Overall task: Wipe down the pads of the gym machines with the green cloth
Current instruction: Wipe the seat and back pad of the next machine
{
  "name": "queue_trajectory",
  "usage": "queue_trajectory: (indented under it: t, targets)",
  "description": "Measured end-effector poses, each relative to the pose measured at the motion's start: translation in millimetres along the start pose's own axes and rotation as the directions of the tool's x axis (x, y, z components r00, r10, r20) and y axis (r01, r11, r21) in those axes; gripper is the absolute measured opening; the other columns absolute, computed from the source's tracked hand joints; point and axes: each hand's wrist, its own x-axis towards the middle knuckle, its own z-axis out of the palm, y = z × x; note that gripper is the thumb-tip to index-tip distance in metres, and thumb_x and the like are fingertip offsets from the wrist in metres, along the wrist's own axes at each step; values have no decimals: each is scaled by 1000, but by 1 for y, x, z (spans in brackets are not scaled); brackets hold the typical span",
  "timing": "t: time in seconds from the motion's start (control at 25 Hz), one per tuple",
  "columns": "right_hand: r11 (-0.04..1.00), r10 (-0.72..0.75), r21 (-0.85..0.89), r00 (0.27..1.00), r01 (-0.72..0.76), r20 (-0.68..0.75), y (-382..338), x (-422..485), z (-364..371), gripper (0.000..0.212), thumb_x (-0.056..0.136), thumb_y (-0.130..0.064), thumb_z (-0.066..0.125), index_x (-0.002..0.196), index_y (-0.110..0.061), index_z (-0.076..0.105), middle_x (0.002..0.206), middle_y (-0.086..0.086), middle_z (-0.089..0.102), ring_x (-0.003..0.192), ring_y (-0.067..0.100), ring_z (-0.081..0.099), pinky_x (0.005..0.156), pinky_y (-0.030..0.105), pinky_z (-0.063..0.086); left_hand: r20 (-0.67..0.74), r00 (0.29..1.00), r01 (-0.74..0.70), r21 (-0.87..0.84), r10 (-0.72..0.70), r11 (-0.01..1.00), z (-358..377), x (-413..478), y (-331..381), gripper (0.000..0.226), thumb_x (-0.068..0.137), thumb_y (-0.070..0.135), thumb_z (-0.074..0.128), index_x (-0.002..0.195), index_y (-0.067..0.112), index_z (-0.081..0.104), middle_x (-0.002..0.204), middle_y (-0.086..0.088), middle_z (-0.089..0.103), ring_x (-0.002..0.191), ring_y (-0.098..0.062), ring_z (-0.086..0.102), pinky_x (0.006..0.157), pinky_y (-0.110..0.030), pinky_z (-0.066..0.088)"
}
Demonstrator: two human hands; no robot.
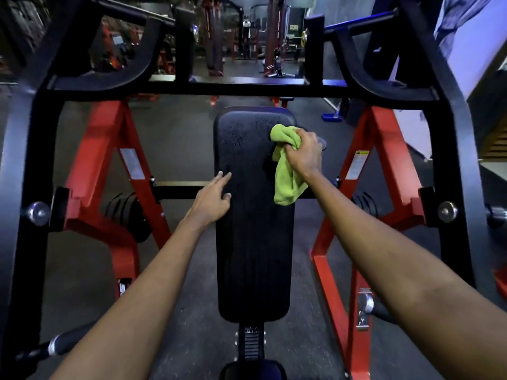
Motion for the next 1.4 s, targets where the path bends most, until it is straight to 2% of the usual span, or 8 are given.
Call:
queue_trajectory:
  t: [0.12,0.32,0.44,0.56,0.72,0.96,1.12,1.4]
  targets:
    - [994,-93,-64,996,94,16,-3,39,10,42,85,-25,63,127,-23,62,127,9,58,120,35,50,99,40,39,-26,1000,-12,58,13,998,5,28,-4,65,98,16,56,158,15,29,165,-12,20,151,-27,25,122,-35,21]
    - [967,-209,-144,977,212,33,-11,77,39,47,86,-21,64,132,-26,59,141,6,50,120,37,45,101,52,46,-114,992,58,112,-45,992,12,73,0,69,102,26,52,160,15,18,167,-12,11,152,-30,20,122,-46,21]
    - [949,-251,-175,964,263,90,10,66,79,58,90,-42,65,145,-31,49,157,1,38,129,40,44,110,55,39,-223,968,135,81,-114,988,19,95,5,70,104,31,48,160,11,12,167,-12,9,153,-30,14,123,-47,18]
    - [934,-303,-170,949,313,86,25,53,99,75,91,-63,60,155,-33,36,165,-2,28,138,37,40,121,55,27,-206,971,150,134,-120,980,32,107,-6,73,106,39,39,160,11,-1,168,-9,-1,155,-25,5,124,-46,11]
    - [869,-416,-255,905,424,85,38,77,84,69,90,-45,66,153,-31,41,164,1,33,138,44,41,123,55,22,-183,979,141,250,-96,958,53,112,-22,82,104,41,41,158,14,-14,166,-4,-18,155,-19,-6,126,-44,6]
    - [921,-343,-201,939,334,-11,8,83,105,67,87,-42,63,150,-27,47,162,2,36,134,44,43,119,54,29,-224,973,117,243,-62,963,62,115,-34,80,105,48,35,158,17,-15,166,0,-19,154,-13,-10,125,-41,1]
    - [790,-557,-222,820,571,131,6,84,114,66,86,-35,63,150,-25,49,161,2,40,136,38,45,122,50,27,-238,971,88,259,-25,962,64,116,-42,79,104,52,33,159,18,-13,166,2,-20,153,-10,-11,124,-39,0]
    - [948,-286,-166,956,272,-65,27,76,95,69,87,-29,62,153,-25,42,166,0,30,147,29,36,125,54,21,-254,967,53,226,6,973,72,117,-52,78,105,50,33,159,19,-15,164,6,-26,152,-8,-19,126,-40,0]
